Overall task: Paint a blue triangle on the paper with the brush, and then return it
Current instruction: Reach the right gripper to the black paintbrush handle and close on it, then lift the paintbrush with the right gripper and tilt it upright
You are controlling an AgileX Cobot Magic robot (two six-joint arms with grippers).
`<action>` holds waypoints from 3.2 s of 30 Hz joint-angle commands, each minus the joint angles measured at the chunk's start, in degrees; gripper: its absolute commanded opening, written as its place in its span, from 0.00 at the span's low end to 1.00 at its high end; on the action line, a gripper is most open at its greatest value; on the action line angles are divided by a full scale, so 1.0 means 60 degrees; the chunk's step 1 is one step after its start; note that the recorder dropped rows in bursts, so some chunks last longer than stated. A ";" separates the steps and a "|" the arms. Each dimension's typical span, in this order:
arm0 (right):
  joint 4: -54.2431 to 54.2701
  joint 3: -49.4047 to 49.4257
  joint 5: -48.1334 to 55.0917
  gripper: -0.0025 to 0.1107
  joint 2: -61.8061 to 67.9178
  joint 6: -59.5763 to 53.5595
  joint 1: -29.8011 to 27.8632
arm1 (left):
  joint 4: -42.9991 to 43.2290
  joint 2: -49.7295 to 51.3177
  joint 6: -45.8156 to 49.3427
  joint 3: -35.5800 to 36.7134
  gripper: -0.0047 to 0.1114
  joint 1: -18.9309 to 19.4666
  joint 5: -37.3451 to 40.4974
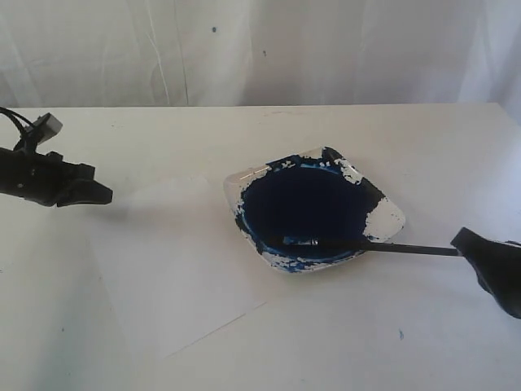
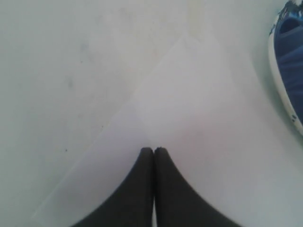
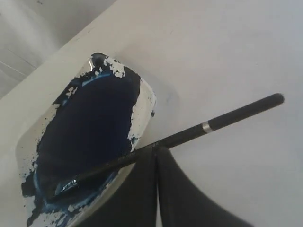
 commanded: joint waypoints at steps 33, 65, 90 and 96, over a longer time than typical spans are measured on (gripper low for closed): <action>-0.1365 -0.0902 -0.1356 0.63 0.2676 0.3466 0.0020 | 0.0448 -0.0085 -0.0315 0.0566 0.04 0.0005 -0.1380; -0.1291 -0.3142 -0.1993 0.48 0.6058 0.4905 0.0020 | 0.0409 -0.0085 -0.0315 0.0566 0.04 0.0005 -0.1769; -0.0506 -0.3154 -0.2530 0.06 0.6479 0.4867 0.0020 | 0.0409 -0.0085 -0.0193 0.0566 0.04 0.0005 -0.1832; -0.0228 -0.3154 -0.3794 0.02 0.6479 0.4593 0.0020 | 0.0409 -0.0085 -0.0193 0.0566 0.04 0.0005 -0.1832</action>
